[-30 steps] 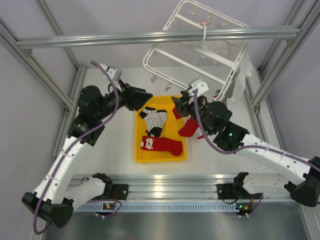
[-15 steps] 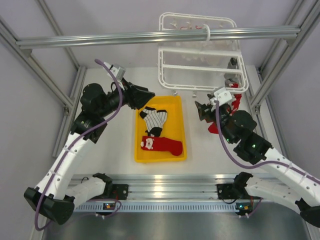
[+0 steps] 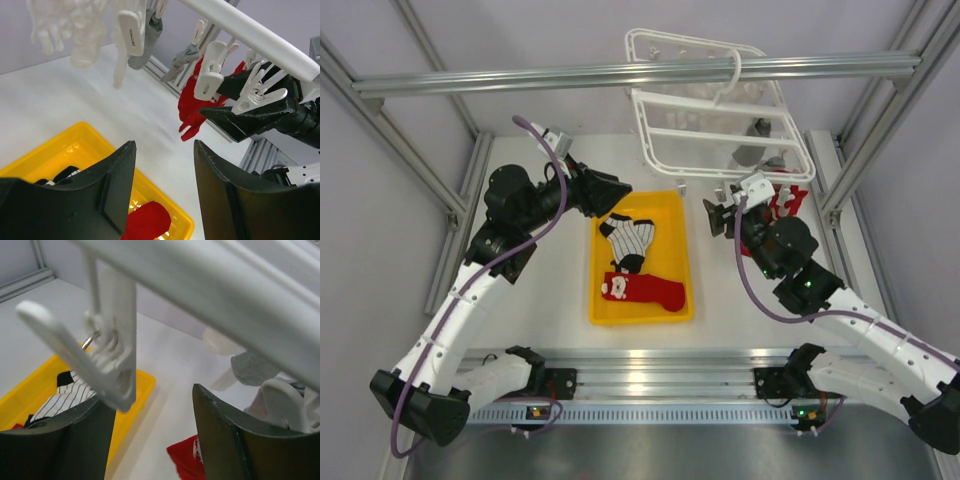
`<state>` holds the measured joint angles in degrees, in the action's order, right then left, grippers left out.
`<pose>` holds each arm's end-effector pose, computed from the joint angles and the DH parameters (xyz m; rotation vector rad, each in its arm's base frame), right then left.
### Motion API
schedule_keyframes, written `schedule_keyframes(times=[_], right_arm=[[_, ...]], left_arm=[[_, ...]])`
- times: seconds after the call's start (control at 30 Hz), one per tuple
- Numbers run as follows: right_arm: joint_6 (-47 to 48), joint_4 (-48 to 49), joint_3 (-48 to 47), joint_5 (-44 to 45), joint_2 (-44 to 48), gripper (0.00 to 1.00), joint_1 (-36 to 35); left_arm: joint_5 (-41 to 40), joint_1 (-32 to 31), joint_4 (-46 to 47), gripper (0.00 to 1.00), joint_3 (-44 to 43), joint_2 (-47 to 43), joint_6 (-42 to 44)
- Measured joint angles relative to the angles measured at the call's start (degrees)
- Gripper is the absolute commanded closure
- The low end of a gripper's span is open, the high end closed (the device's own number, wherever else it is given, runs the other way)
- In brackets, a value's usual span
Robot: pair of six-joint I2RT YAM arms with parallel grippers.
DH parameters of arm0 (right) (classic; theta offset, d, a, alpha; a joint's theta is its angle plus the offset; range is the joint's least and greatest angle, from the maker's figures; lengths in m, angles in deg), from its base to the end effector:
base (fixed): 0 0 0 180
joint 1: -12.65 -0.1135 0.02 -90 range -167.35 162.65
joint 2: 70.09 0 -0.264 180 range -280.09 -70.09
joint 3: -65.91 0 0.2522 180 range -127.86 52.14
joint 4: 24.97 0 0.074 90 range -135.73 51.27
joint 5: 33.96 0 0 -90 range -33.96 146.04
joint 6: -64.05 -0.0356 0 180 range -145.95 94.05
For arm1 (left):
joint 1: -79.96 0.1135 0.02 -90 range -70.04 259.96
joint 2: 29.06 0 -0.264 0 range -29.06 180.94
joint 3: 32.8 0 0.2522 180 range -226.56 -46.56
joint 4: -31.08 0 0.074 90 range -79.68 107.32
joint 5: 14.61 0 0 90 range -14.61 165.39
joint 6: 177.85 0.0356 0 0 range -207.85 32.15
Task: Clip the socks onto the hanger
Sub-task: Open the clamp at the hanger.
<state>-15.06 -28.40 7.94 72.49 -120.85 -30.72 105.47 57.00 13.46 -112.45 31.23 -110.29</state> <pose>0.1604 0.1376 0.3568 -0.4761 1.4353 0.2391 0.2065 -0.1069 0.4296 0.4444 1.5765 -1.0192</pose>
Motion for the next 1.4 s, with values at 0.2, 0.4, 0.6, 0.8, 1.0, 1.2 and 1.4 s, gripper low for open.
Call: schedule_keyframes(times=[0.2,0.4,0.6,0.8,1.0,1.2,1.4], right_arm=[[-0.7,4.44,-0.04,-1.16,-0.85,0.3,1.27],[-1.09,5.42,-0.02,-5.01,2.56,0.34,1.29],[-1.75,8.66,0.07,-6.45,4.07,0.79,1.29],[-1.95,9.57,0.07,-8.61,3.34,1.0,1.29],[-1.99,6.8,-0.74,-14.01,3.39,1.0,1.29],[-1.97,-1.27,-6.64,-18.36,1.05,1.0,1.29],[-1.68,-7.89,-12.13,-18.99,-1.92,1.0,1.14]], left_arm=[[-0.02,0.0,-0.02,0.45,0.0,-0.02,-0.22],[0.04,0.0,-0.02,0.45,0.0,-0.02,-0.24],[0.09,0.0,-0.02,0.46,0.0,-0.02,-0.72],[2.34,0.0,1.05,0.46,0.0,-0.02,-2.23],[7.15,-0.63,4.28,0.49,-0.7,-0.02,-5.44],[8.87,-4.98,5.14,0.46,-3.04,0.02,-5.88],[4.04,-13.4,2.21,0.41,-6.4,0.79,-2.95]])
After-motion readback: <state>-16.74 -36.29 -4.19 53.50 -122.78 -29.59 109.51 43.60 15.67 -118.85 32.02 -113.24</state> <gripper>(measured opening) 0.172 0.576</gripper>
